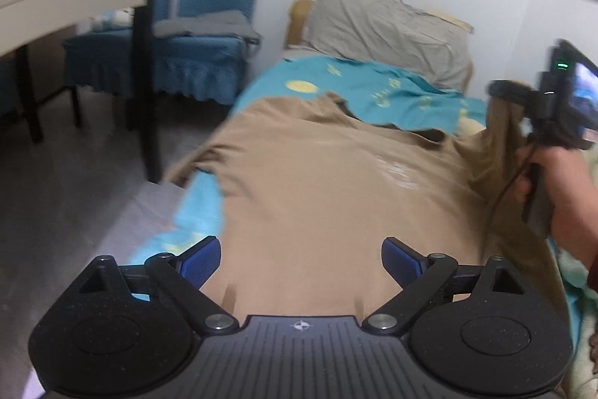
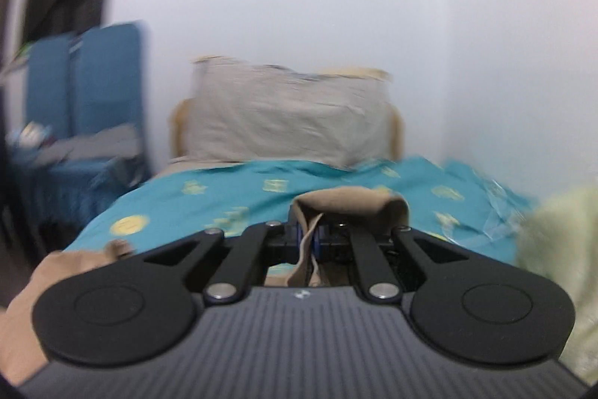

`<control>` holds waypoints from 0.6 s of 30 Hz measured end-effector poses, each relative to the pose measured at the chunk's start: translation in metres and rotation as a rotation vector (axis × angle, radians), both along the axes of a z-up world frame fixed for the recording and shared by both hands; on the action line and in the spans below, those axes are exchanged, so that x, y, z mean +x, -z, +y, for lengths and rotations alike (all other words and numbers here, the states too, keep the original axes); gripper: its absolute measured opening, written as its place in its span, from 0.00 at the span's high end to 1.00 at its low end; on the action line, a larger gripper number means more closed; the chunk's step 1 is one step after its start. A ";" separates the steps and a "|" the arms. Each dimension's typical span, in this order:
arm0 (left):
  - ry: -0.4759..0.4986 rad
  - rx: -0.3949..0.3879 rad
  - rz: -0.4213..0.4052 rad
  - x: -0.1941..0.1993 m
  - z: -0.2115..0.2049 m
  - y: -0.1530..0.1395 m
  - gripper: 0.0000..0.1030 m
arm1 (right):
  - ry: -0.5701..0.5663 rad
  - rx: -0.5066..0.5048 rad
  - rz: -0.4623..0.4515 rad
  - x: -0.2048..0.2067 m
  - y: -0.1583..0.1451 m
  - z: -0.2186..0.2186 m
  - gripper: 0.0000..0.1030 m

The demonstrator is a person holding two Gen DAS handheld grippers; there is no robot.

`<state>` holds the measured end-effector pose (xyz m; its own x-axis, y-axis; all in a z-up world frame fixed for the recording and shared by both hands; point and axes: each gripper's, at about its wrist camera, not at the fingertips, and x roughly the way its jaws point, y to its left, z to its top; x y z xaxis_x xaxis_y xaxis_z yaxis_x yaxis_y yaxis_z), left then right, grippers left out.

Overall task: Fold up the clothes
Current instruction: 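Lift the held sleeve with the right gripper, fold it across the shirt body, release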

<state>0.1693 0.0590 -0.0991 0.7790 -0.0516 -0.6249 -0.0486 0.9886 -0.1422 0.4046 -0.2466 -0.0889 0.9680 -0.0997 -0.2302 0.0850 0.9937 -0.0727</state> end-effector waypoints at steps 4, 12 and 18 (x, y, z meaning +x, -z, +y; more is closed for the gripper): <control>-0.074 -0.013 0.004 -0.004 0.024 -0.011 0.08 | -0.099 -0.115 0.090 0.022 0.032 0.079 0.92; -0.087 -0.019 0.026 0.004 0.030 -0.006 0.08 | -0.206 -0.023 0.366 0.063 0.091 0.118 0.55; -0.043 -0.048 0.047 0.009 0.016 0.005 0.08 | -0.338 0.104 0.328 0.027 0.066 0.103 0.05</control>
